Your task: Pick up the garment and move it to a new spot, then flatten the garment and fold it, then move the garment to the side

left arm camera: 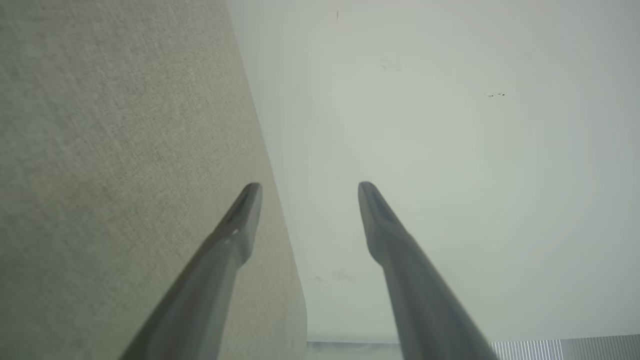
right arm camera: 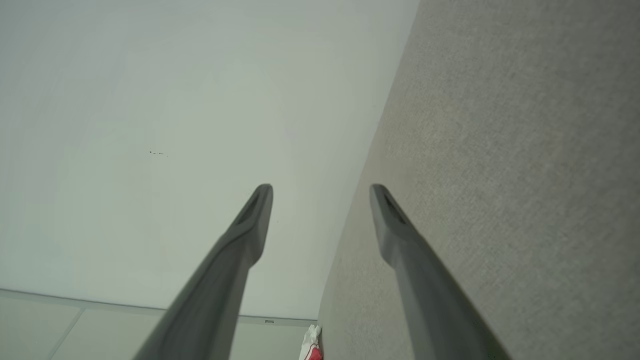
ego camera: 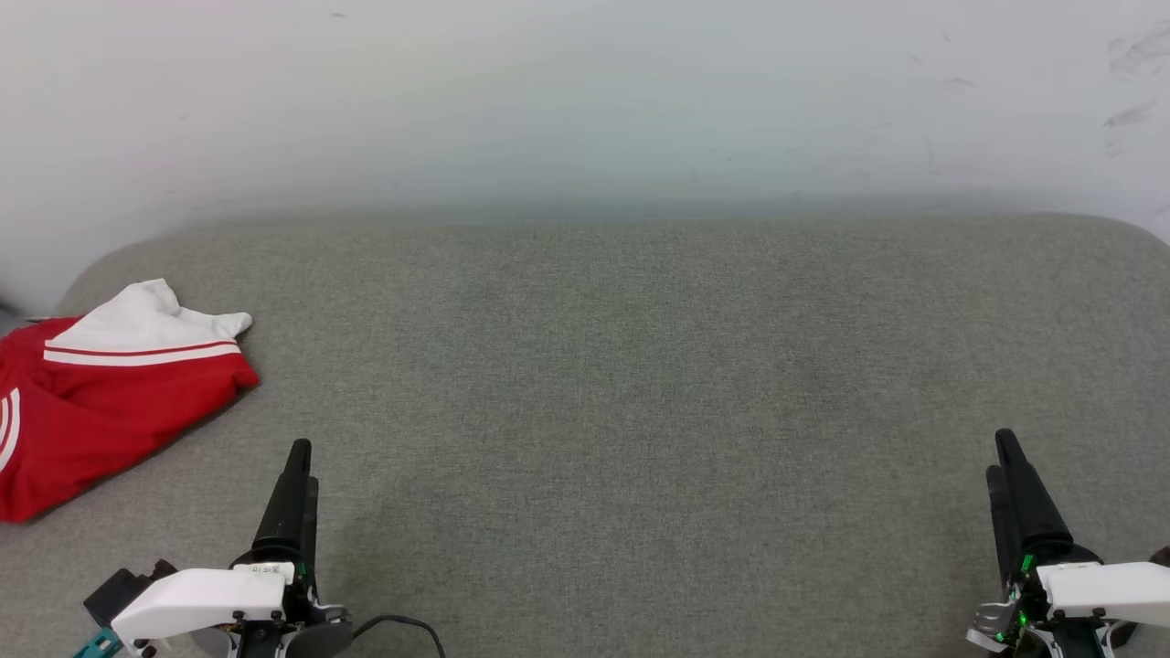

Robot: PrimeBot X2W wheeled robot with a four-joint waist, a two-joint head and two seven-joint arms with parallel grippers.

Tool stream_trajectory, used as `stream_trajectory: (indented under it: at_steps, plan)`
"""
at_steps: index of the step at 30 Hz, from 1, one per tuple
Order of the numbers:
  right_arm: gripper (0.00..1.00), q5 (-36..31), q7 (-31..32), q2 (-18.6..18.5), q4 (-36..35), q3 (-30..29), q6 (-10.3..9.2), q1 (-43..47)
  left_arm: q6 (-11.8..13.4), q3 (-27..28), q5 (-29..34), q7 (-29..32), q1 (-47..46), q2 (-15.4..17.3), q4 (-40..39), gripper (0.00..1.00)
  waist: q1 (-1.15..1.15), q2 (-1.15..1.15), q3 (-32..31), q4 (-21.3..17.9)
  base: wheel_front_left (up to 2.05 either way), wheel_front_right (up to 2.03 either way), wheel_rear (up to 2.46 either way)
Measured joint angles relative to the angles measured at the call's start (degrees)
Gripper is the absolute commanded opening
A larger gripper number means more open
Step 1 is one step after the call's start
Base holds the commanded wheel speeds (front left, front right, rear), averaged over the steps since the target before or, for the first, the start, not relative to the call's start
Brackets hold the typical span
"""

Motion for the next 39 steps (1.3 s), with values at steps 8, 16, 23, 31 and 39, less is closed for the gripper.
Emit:
stream_trajectory:
  at_steps: [8,16,23,31,39]
  plan:
    - [1.00,-9.83,-1.98,0.01,-3.63,-0.29,0.00,0.35,2.38,0.03,9.67,-1.90,0.00,0.01,-3.20,1.00,0.00,0.00,0.13,0.03,0.00,0.00,0.00]
    - [1.00,-20.59,-3.72,0.02,-7.16,0.85,0.00,1.30,5.33,-1.85,19.82,-3.64,0.02,0.01,-5.92,1.00,0.00,0.00,0.25,0.18,0.00,0.00,0.00]
    - [1.00,-29.50,-5.22,0.02,-9.31,2.11,0.00,1.83,7.22,-3.38,28.32,-5.14,0.20,0.02,-7.10,1.00,0.00,0.00,0.31,0.32,0.00,0.00,0.00]
    - [1.00,-38.53,-6.70,0.02,-10.28,3.67,0.00,3.02,8.60,-4.88,36.59,-6.61,0.98,0.03,-7.22,1.00,0.00,0.00,0.34,0.50,0.00,0.00,0.00]
    - [1.00,-45.44,-8.16,0.02,-9.82,4.39,0.00,3.94,9.16,-6.02,43.26,-8.12,1.21,0.03,-7.28,1.00,0.00,0.00,0.31,0.68,0.00,0.00,0.00]
